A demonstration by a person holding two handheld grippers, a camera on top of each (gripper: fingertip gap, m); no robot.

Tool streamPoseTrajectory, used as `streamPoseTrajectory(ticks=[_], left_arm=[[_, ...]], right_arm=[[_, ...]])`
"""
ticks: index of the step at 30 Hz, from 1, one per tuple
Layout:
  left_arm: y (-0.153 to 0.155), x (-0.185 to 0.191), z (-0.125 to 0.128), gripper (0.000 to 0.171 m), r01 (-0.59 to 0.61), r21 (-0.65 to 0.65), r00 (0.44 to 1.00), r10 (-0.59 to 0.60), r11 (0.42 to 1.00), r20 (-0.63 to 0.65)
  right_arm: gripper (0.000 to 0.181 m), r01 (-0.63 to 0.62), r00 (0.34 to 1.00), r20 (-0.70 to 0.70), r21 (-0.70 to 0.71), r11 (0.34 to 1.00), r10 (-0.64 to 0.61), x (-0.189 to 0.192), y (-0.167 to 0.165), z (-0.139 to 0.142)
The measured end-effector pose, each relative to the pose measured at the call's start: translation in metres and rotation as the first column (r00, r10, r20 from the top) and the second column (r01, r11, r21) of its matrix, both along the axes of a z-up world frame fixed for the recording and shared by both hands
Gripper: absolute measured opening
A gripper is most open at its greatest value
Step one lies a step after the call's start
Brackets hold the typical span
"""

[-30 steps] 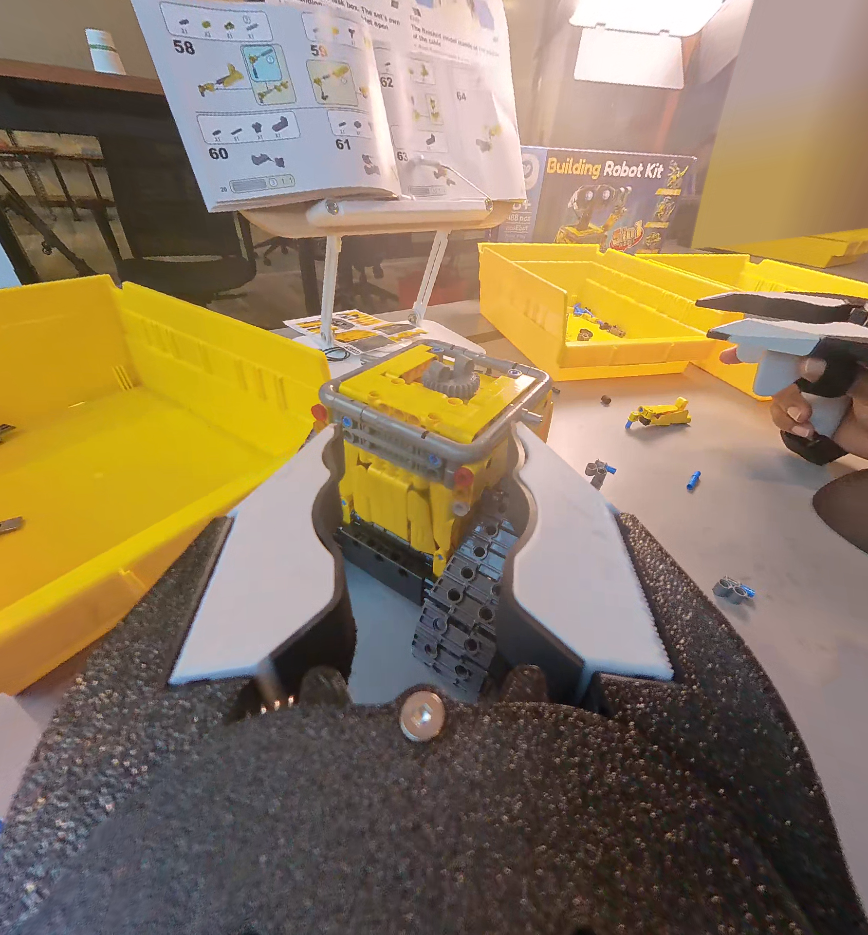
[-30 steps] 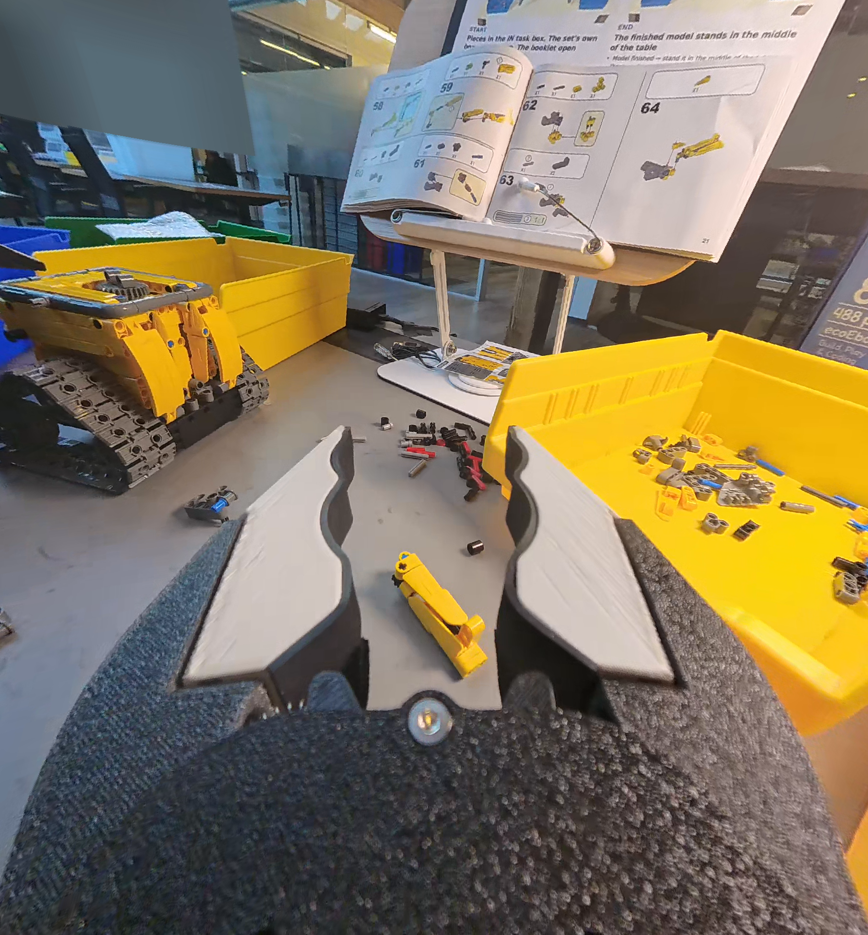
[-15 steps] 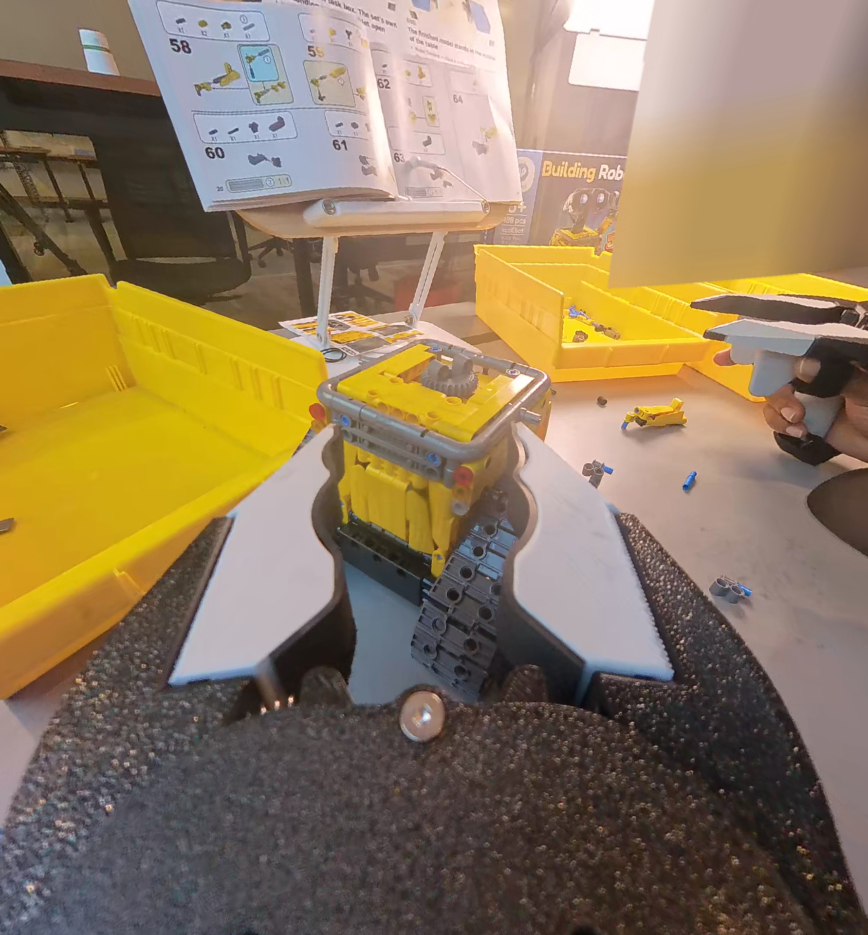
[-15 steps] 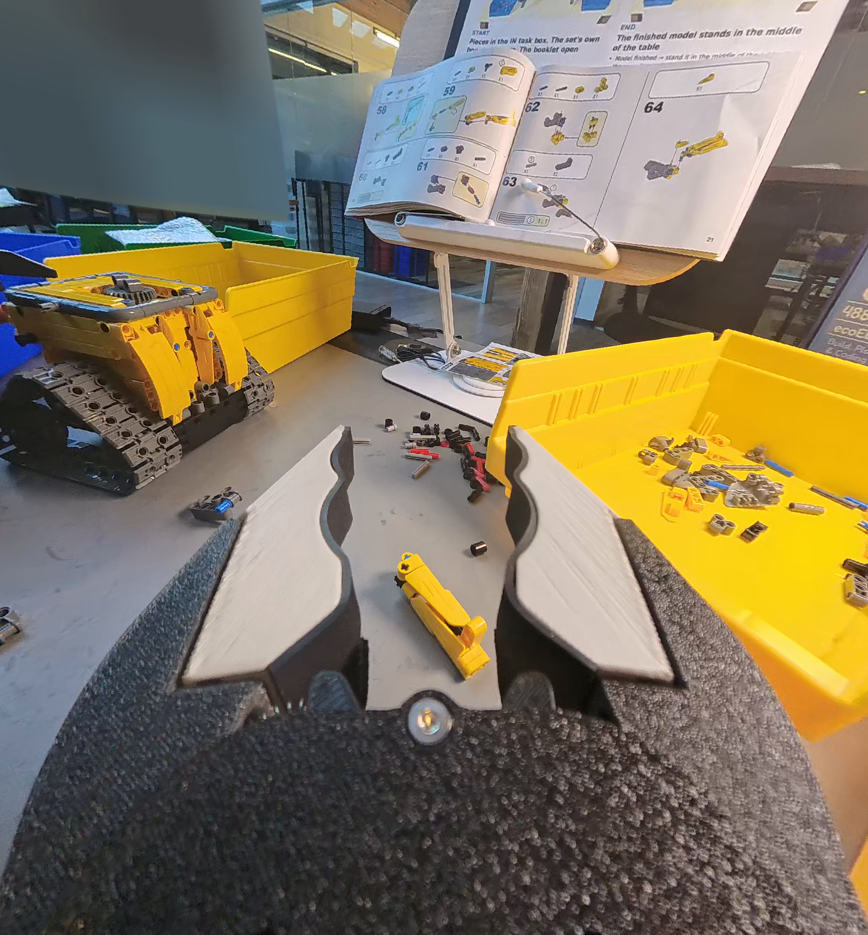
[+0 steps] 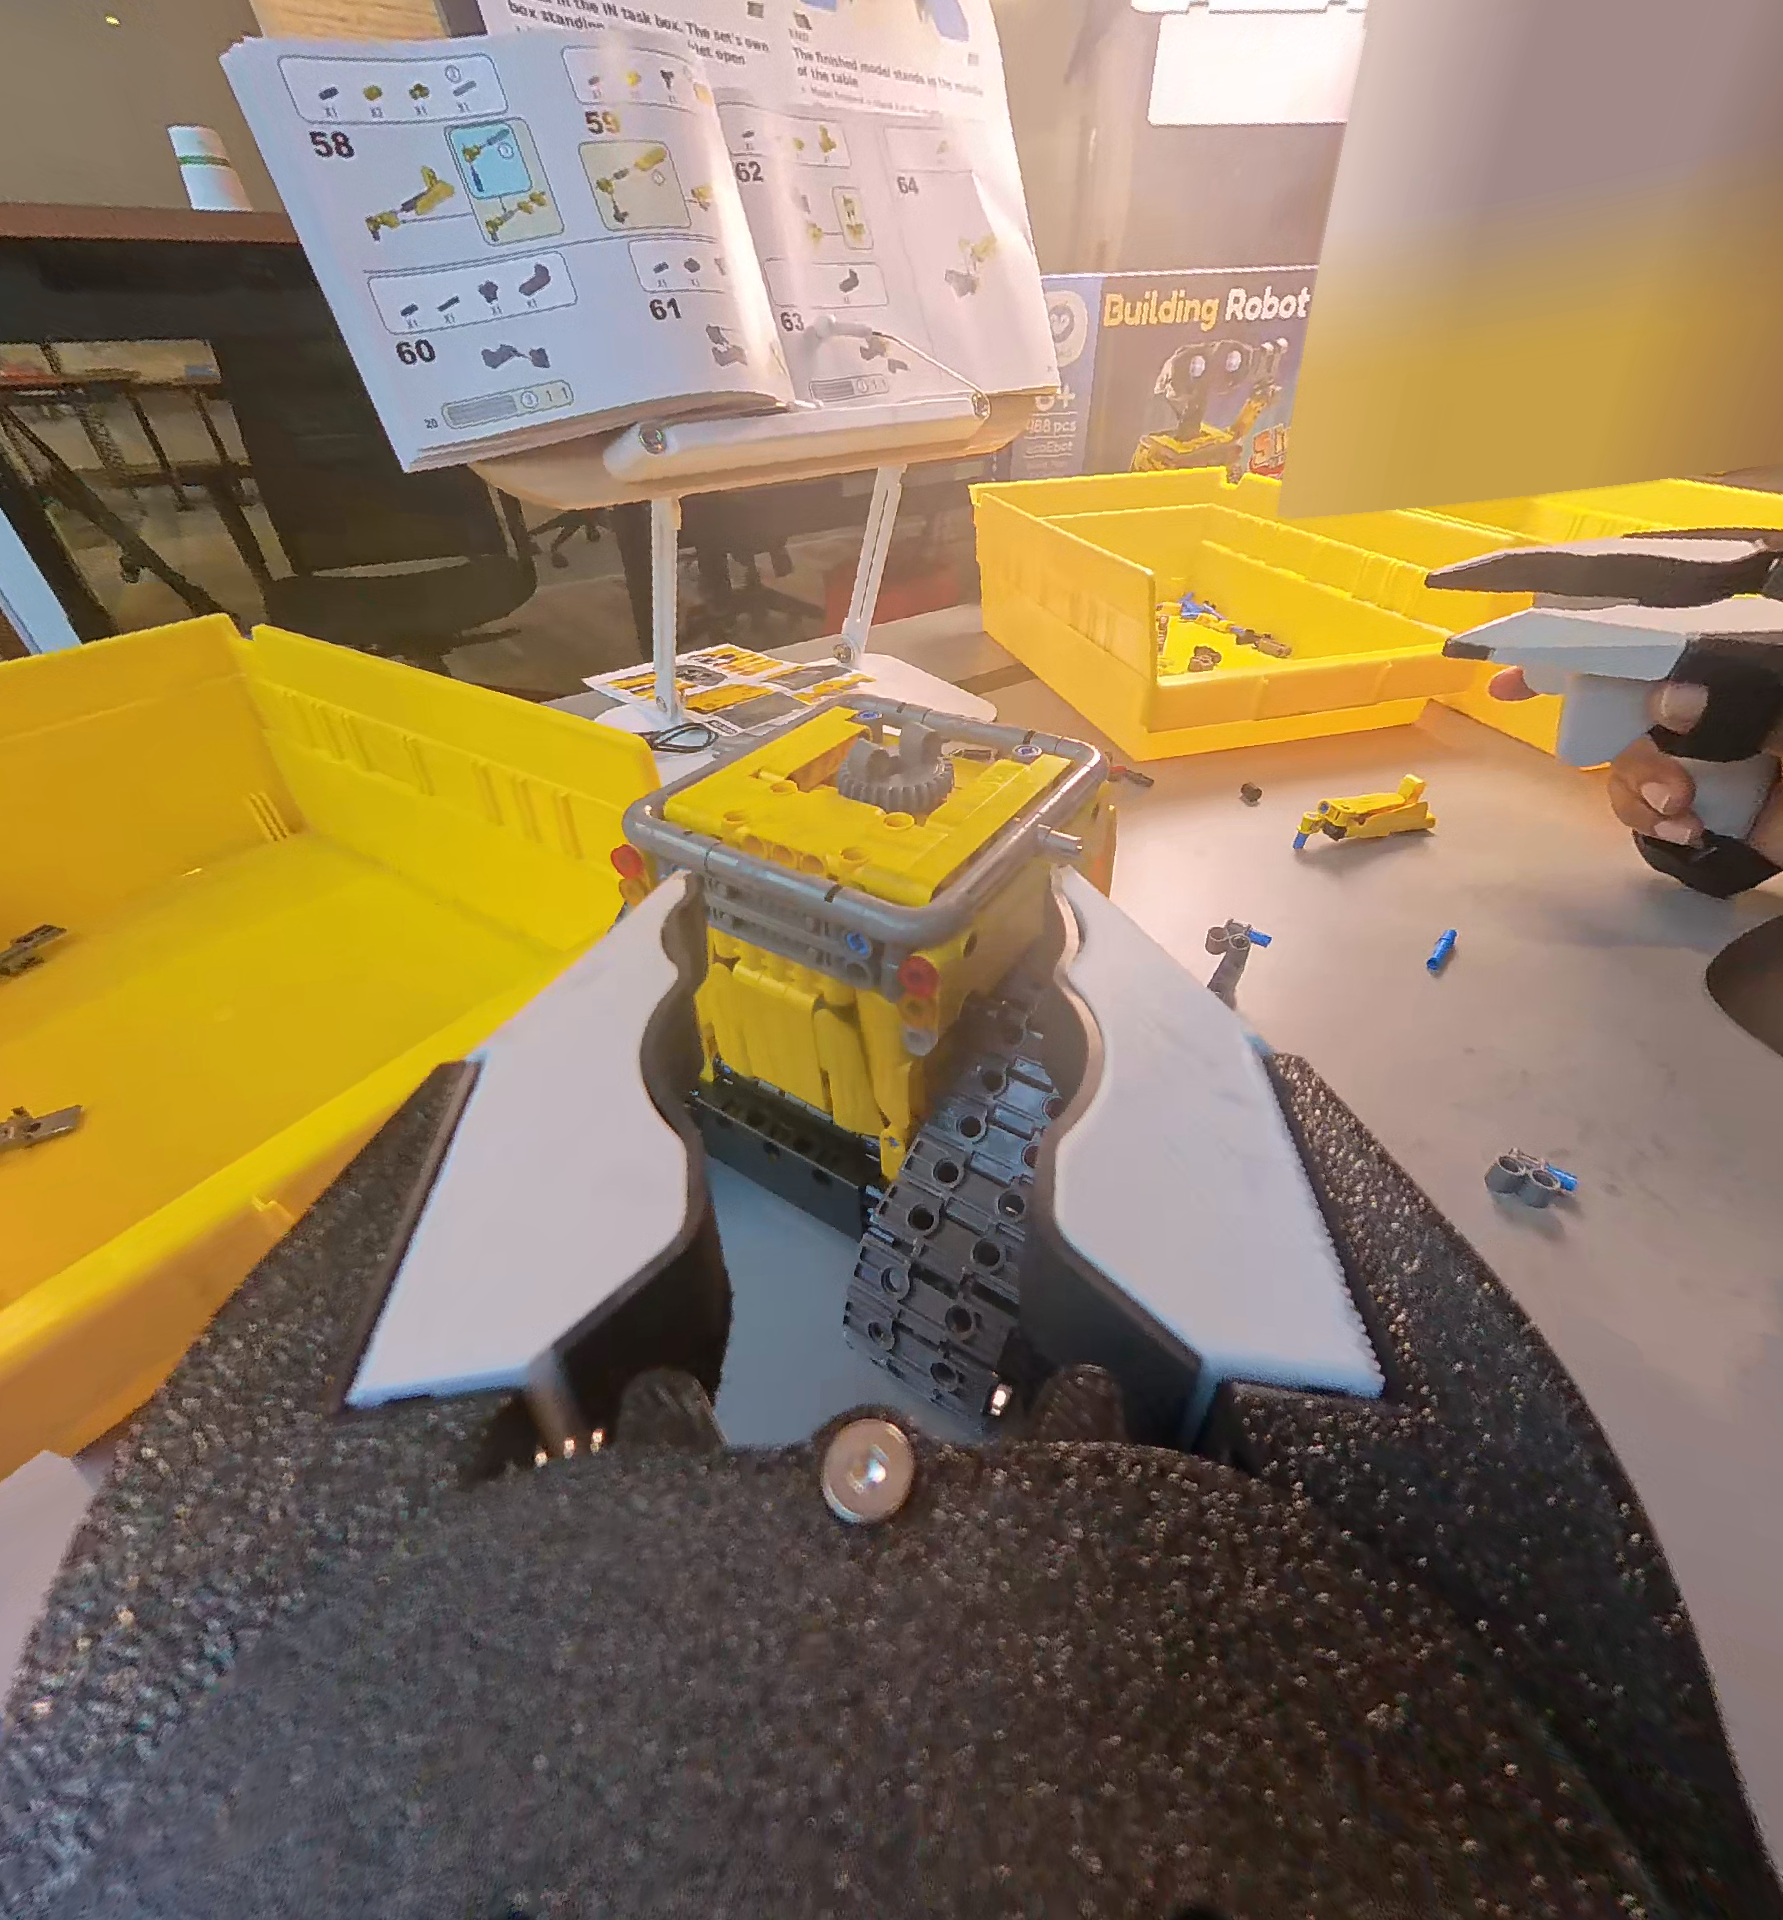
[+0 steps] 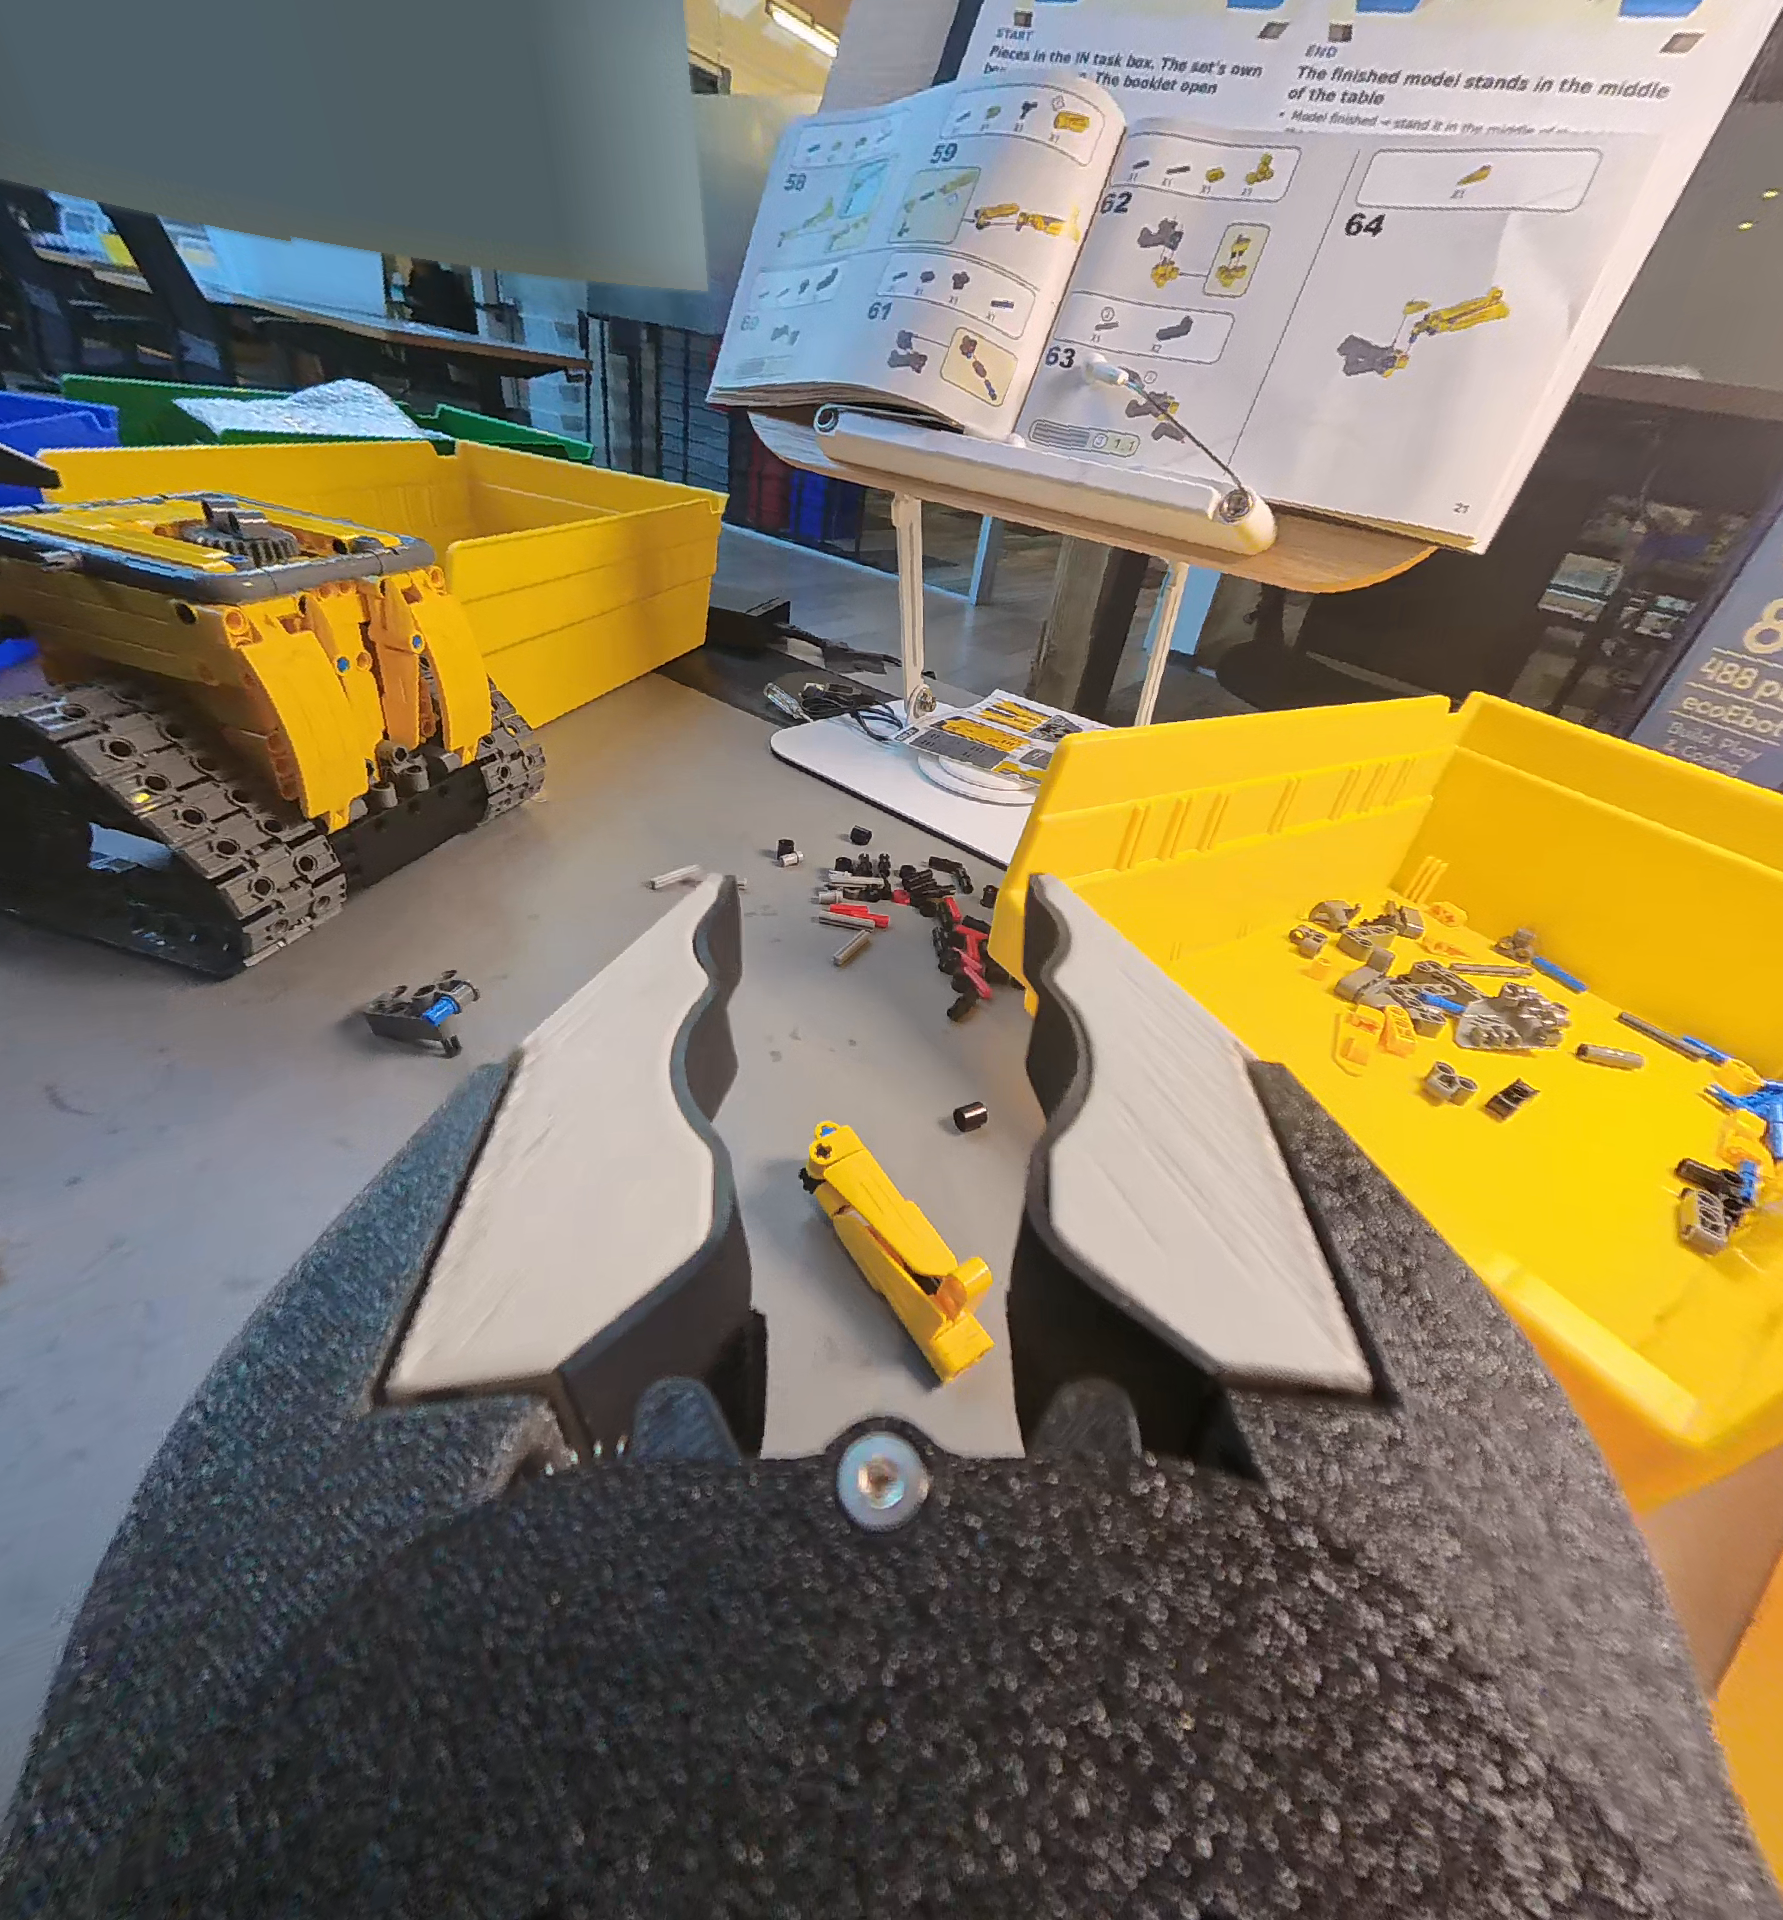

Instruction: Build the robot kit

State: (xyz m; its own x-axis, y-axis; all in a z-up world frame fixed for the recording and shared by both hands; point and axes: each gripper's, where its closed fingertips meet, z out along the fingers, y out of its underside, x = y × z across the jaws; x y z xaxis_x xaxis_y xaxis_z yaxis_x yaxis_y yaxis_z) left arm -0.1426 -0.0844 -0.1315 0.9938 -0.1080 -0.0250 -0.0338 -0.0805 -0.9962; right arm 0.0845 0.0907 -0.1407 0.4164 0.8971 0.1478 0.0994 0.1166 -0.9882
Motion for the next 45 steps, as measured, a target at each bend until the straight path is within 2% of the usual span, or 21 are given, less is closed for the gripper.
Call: streamPoseTrajectory(ticks=[7,21,26,45], left_arm=[[0.001,0.005,-0.006,0.061,-0.004,-0.042,0.998,0.001,0.999,-0.06],[-0.004,0.002,-0.005,0.06,-0.05,-0.048,0.991,0.044,0.998,-0.129],[-0.004,-0.001,-0.009,0.06,-0.087,-0.059,0.978,0.075,0.994,-0.193],[-0.003,-0.013,-0.012,0.06,-0.121,-0.065,0.984,0.112,0.99,-0.137]], right_arm=[[0.054,0.045,0.999,0.028,0.005,0.999,-0.045,0.004,0.006,-0.003],[0.053,0.072,0.994,0.079,0.033,0.997,-0.074,0.004,0.005,-0.008],[0.052,0.095,0.992,0.085,0.028,0.995,-0.097,0.005,0.004,-0.006],[0.05,0.068,0.994,0.082,0.03,0.997,-0.07,0.002,-0.012,0.0]])
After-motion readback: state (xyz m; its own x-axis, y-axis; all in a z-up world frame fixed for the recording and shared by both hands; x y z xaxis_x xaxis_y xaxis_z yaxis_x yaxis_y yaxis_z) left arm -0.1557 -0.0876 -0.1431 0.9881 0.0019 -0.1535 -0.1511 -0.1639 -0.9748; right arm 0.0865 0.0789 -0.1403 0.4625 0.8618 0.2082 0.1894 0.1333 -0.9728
